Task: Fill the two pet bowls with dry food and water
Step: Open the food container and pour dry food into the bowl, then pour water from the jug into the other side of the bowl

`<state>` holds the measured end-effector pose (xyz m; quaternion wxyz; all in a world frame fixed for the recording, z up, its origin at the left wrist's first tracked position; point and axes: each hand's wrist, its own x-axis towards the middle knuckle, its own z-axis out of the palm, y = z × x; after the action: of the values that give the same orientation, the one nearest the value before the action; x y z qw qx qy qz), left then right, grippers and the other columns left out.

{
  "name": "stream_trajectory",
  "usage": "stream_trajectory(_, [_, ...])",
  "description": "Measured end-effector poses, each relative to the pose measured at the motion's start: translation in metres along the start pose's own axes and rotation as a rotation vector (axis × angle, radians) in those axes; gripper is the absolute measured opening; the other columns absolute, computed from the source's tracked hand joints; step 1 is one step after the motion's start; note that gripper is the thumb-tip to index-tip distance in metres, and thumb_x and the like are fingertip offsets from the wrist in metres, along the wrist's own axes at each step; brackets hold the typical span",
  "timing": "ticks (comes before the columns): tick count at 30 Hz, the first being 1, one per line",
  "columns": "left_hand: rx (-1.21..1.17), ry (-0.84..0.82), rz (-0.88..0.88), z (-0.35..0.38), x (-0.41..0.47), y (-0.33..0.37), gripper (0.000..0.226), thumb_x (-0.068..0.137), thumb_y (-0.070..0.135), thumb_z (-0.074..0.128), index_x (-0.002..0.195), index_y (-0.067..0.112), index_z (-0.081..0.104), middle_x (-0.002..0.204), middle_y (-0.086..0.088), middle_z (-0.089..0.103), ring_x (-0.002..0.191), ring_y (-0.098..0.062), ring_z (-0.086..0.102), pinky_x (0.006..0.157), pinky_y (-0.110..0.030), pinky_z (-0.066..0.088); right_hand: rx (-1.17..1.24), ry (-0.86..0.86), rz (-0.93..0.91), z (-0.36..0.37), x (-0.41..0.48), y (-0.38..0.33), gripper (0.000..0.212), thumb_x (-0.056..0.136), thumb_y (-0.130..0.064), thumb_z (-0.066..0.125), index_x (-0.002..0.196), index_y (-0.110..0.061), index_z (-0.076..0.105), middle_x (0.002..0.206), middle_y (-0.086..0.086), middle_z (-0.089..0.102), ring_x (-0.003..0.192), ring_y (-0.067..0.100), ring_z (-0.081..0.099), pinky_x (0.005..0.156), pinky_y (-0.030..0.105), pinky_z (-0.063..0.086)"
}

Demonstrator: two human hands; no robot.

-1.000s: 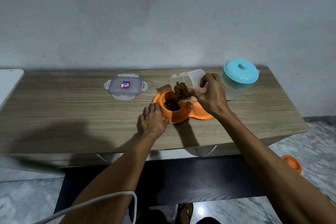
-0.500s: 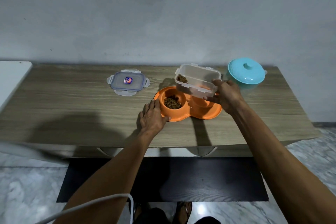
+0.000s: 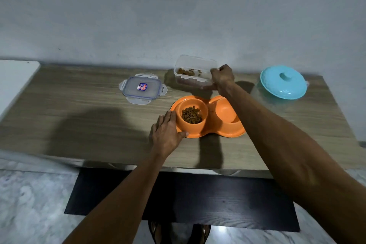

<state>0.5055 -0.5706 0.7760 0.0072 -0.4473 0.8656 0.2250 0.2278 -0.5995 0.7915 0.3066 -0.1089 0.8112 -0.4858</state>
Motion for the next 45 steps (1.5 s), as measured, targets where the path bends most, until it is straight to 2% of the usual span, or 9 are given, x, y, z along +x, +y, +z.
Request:
stream_trajectory(7, [0.006,-0.026,-0.037,0.0,0.001,0.0,0.091,0.087,0.051,0.062,0.157,0.021,0.01,0.165,0.0,0.014,0.152,-0.027,0.012,0.119,-0.051,0.02,-0.093,0.102,-0.013,0.033,-0.049,-0.027,0.028,0.095,-0.021,0.054,0.12,-0.01,0.058,0.124,0.014,0.06,0.104,0.032,0.063,0.089,0.041,0.057])
stream_trajectory(10, [0.013,-0.038,-0.035,-0.003,-0.002,0.002,0.087,0.091,0.046,0.059,0.157,0.021,0.008,0.166,0.0,0.01,0.152,-0.027,0.009,0.12,-0.051,0.018,-0.128,0.156,-0.035,0.04,-0.049,-0.021,0.029,0.097,-0.022,0.053,0.12,-0.007,0.061,0.123,0.015,0.063,0.109,0.031,0.061,0.081,0.028,0.047])
stream_trajectory(13, [0.022,-0.055,-0.038,-0.004,-0.002,0.003,0.086,0.093,0.039,0.059,0.157,0.02,0.006,0.166,-0.001,0.007,0.153,-0.027,0.006,0.121,-0.051,0.015,-0.147,0.212,-0.028,0.043,-0.048,-0.016,0.026,0.097,-0.022,0.056,0.113,-0.004,0.065,0.118,0.016,0.065,0.105,0.031,0.06,0.075,0.025,0.037])
stream_trajectory(20, [0.001,-0.082,-0.015,-0.008,0.001,0.003,0.098,0.085,0.039,0.066,0.156,0.016,0.003,0.164,-0.01,0.01,0.151,-0.032,0.011,0.119,-0.054,0.019,-0.209,0.219,-0.038,0.035,-0.064,-0.019,0.03,0.09,-0.029,0.064,0.103,-0.004,0.071,0.107,0.013,0.07,0.099,0.029,0.065,0.084,0.033,0.054])
stream_trajectory(24, [-0.017,-0.042,0.038,-0.021,-0.002,0.013,0.106,0.08,0.044,0.068,0.156,0.013,0.002,0.164,-0.011,0.009,0.151,-0.032,0.007,0.12,-0.055,0.017,-0.193,0.272,-0.115,0.003,-0.079,-0.037,0.032,0.084,-0.035,0.059,0.093,-0.005,0.069,0.095,0.017,0.072,0.091,0.036,0.069,0.086,0.048,0.058])
stream_trajectory(28, [-0.008,-0.034,0.173,-0.029,0.003,0.043,0.103,0.083,0.054,0.06,0.156,0.009,0.004,0.165,-0.012,0.007,0.153,-0.029,0.002,0.123,-0.05,0.007,-0.259,0.363,-0.282,-0.048,-0.108,-0.064,0.034,0.088,-0.029,0.056,0.103,-0.003,0.07,0.104,0.018,0.071,0.106,0.034,0.06,0.088,0.038,0.049])
stream_trajectory(32, [0.034,-0.059,0.29,-0.024,0.002,0.082,0.093,0.085,0.052,0.058,0.155,0.009,0.016,0.165,-0.011,0.011,0.153,-0.028,0.004,0.122,-0.051,0.008,-0.288,0.489,-0.379,-0.109,-0.118,-0.071,0.029,0.087,-0.026,0.052,0.087,-0.002,0.069,0.087,0.015,0.07,0.086,0.029,0.057,0.071,0.029,0.037])
stream_trajectory(39, [0.084,-0.076,0.217,0.001,0.006,0.116,0.102,0.08,0.064,0.063,0.155,0.011,0.018,0.163,-0.012,0.016,0.152,-0.031,0.008,0.121,-0.054,0.012,-0.273,0.557,-0.243,-0.202,-0.098,-0.031,0.029,0.088,-0.031,0.049,0.085,-0.01,0.069,0.083,0.008,0.064,0.084,0.029,0.056,0.073,0.032,0.041])
stream_trajectory(45, [0.057,-0.01,0.149,0.014,0.015,0.119,0.097,0.078,0.066,0.063,0.151,0.012,0.028,0.157,-0.01,0.032,0.15,-0.033,0.015,0.119,-0.058,0.014,0.114,0.451,-0.081,-0.227,-0.055,0.011,0.028,0.087,-0.031,0.054,0.074,-0.013,0.07,0.089,0.01,0.074,0.084,0.024,0.066,0.075,0.036,0.051])
